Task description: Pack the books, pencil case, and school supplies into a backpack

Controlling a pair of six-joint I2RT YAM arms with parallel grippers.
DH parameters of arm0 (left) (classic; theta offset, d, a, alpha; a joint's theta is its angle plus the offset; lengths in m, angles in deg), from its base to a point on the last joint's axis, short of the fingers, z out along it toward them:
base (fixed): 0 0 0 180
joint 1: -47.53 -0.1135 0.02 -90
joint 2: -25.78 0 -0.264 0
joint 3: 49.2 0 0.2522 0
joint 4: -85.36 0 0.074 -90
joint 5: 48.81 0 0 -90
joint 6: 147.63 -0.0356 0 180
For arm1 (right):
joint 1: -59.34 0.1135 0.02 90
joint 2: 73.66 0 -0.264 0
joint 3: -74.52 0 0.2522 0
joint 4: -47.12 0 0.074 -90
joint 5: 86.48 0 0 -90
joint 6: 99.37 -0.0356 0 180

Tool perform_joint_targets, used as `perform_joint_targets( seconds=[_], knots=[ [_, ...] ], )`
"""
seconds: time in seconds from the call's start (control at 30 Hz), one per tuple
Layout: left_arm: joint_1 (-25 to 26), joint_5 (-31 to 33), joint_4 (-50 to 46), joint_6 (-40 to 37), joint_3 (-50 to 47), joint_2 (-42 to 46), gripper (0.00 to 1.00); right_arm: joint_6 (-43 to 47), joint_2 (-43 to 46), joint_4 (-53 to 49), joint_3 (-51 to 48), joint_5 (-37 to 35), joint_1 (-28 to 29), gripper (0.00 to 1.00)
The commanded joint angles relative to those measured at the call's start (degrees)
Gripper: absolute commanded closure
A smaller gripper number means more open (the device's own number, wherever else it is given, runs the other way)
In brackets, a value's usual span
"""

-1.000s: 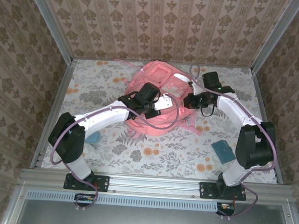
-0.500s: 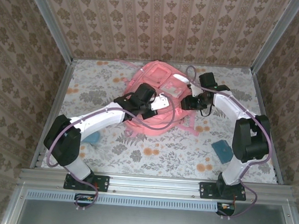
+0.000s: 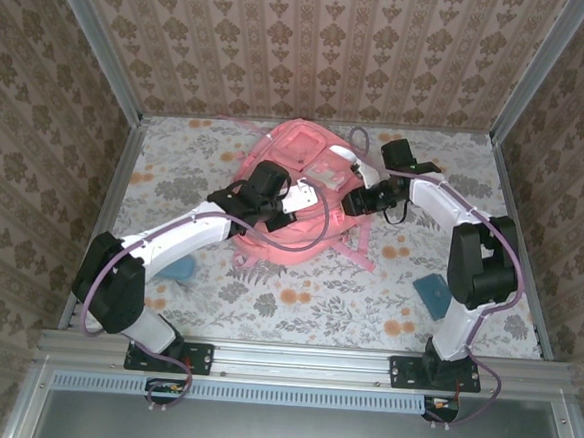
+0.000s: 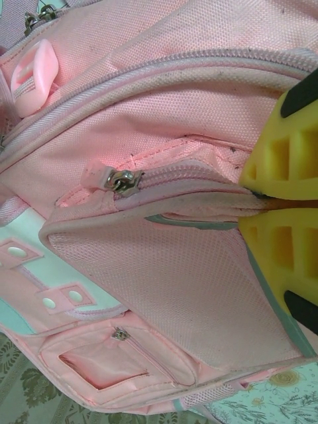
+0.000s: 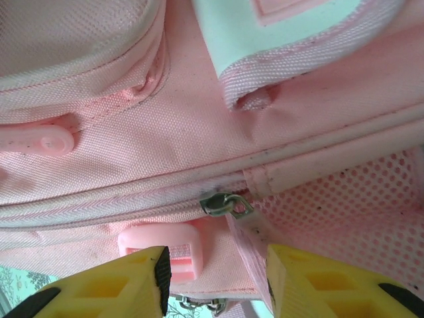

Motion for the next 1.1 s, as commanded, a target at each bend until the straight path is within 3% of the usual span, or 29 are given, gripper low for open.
perform_joint_targets(
  seconds=[0.0,0.3,0.73,0.83,1.07],
  knots=[
    [-1.1,1.1,1.6,1.6,-0.2,2.9,1.00,2.4,-2.7,-1.2,2.1,-0.4,0.1,0.57],
    [-1.2,-0.2,1.2,1.8,-0.8,3.3,1.00,2.1,-6.6,-1.2,5.6,-3.8,0.0,0.62],
    [-1.2,1.1,1.8,2.8,-0.3,1.9,1.00,0.6,0.7,-1.4,3.4,-6.6,0.1,1.00],
    [-1.1,2.4,2.2,3.3,0.0,1.2,1.00,-0.9,3.5,-1.5,2.1,-7.0,0.1,1.00],
    [-0.7,2.2,3.9,6.3,0.6,-0.4,1.00,-4.9,7.8,-2.1,-1.0,-0.5,1.8,1.00]
  ],
)
